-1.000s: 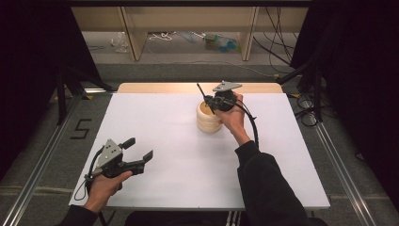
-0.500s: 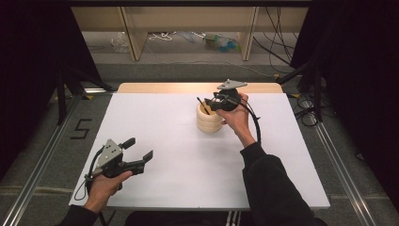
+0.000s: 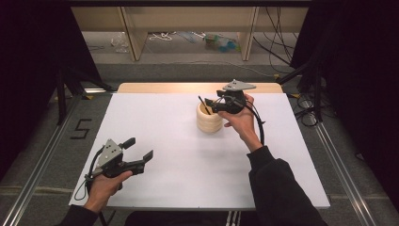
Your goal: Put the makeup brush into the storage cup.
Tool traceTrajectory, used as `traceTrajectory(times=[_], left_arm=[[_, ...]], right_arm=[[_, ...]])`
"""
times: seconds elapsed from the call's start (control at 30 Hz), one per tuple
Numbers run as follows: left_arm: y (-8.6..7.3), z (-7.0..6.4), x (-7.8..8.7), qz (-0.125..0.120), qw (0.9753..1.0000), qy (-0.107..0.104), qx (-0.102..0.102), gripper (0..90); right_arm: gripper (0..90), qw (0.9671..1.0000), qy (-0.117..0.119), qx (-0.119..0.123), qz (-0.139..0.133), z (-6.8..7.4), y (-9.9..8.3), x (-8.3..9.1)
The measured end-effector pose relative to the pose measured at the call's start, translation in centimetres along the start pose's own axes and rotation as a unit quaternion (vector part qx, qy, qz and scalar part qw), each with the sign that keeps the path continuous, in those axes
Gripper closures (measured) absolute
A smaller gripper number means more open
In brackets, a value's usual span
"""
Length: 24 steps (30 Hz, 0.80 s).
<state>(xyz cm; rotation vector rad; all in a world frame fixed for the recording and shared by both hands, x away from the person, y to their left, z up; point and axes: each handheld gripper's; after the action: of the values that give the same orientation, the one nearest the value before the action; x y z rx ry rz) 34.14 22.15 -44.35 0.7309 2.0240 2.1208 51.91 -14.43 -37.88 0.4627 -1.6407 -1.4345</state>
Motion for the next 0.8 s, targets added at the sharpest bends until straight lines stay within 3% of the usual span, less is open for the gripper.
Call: traceTrajectory(times=[0.2,0.27,0.4,0.8], left_arm=[[0.0,0.0,0.1,-0.001,1.0000,-0.002,0.000,17.0],[0.0,0.0,0.1,-0.001,1.0000,-0.003,0.000,17.0],[0.0,-0.1,0.0,-0.001,1.0000,-0.003,-0.001,17.0],[0.0,-0.1,0.0,-0.001,1.0000,-0.003,-0.002,17.0]], right_arm=[[34.8,1.0000,0.008,0.000,0.005,0.5,0.1,0.5],[33.7,1.0000,0.004,0.001,-0.004,0.6,-0.1,0.6],[31.4,0.9999,0.007,-0.005,0.008,0.5,-0.4,1.0],[28.0,0.9999,0.004,-0.012,0.004,0.7,-0.8,2.3]])
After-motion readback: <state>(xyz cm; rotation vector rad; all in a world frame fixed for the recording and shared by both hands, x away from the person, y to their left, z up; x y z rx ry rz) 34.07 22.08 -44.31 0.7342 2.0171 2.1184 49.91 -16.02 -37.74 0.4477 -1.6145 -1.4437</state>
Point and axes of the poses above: each handheld gripper's, and its own axes: x roughly backward along the jaws, y roughly out of its top, z roughly to its left, and after that the axes turned 11 degrees about y, right-handed
